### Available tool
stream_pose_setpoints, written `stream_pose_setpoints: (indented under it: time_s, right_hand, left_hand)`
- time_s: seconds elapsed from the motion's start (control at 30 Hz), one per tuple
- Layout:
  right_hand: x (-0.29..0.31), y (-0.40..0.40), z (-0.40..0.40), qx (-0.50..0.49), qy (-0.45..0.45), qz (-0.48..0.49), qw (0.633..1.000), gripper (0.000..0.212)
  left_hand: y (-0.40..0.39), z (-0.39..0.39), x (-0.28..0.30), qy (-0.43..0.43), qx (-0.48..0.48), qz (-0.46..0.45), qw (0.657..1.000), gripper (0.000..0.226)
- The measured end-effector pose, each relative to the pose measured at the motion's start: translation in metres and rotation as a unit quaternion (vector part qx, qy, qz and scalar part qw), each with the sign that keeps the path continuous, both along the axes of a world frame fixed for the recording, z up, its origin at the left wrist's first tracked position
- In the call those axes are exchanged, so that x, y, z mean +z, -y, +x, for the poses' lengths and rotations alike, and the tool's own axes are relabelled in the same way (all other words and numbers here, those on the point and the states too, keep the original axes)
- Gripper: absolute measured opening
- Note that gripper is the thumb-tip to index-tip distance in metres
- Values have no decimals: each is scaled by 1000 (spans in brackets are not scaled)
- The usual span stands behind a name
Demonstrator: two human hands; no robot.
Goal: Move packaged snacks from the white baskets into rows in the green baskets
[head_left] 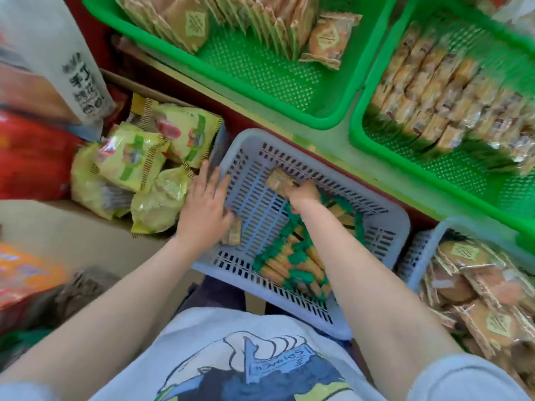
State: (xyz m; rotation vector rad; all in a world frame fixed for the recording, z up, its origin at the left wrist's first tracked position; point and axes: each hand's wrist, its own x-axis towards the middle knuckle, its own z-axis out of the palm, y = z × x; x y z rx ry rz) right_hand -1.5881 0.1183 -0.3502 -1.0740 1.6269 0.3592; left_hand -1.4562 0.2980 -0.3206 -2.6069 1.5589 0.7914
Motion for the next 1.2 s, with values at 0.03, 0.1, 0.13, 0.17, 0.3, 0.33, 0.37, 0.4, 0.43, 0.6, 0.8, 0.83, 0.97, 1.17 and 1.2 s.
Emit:
stream_pose_setpoints:
  time_s: [0.03,0.1,0.13,0.17,0.3,0.33,0.37,0.4,0.43,0.6,0.8,0.83,0.97,1.17,1.2]
  right_hand:
    - [-9,-3,5,-17,6,-4,1000,69]
    - [-23,-7,12,-17,-12,-21,1000,76]
    - [-28,-9,13,0,-27,-37,999,76]
    - [-32,-10,15,5,-33,-49,998,75]
    - [-39,-14,23,-20,-70,-76,995,87]
    - [-40,-15,25,-3,-81,-72,994,100]
    - [-40,-17,27,16,-85,-63,994,111]
    - [-41,-19,29,18,-76,-52,996,116]
    - [-41,-21,31,10,-58,-49,997,112]
    - [-13,-33,24,-43,57,-99,993,40]
    - [58,-43,-7,10,256,-1,967,28]
    - [66,-47,-12,22,283,26,959,25]
    - [75,-67,-13,78,328,81,938,19]
    - [51,-95,8,108,328,178,921,18]
    - [46,-97,10,97,319,190,923,19]
  left_hand:
    - [-2,2,-3,-2,-6,4,1000,78]
    - [-5,4,-7,-7,-10,4,1000,78]
    - [-5,5,-8,-9,-13,0,1000,78]
    - [-5,5,-8,-11,-16,-8,1000,78]
    - [-6,6,-7,-25,-18,-29,999,74]
    - [-7,7,-7,-28,-18,-31,999,73]
    - [-7,7,-7,-30,-19,-32,999,72]
    - [-8,8,-7,-33,-19,-34,999,71]
    - [-8,8,-6,-36,-19,-38,998,71]
    - [-5,7,3,-89,13,-65,994,66]
    - [-20,-7,41,-216,97,-167,957,61]
    - [-25,-10,47,-288,164,-160,930,65]
    - [-48,-17,47,-516,435,-99,732,73]
    - [-91,-15,32,-650,428,-5,628,56]
    - [-92,-13,34,-644,433,-7,631,51]
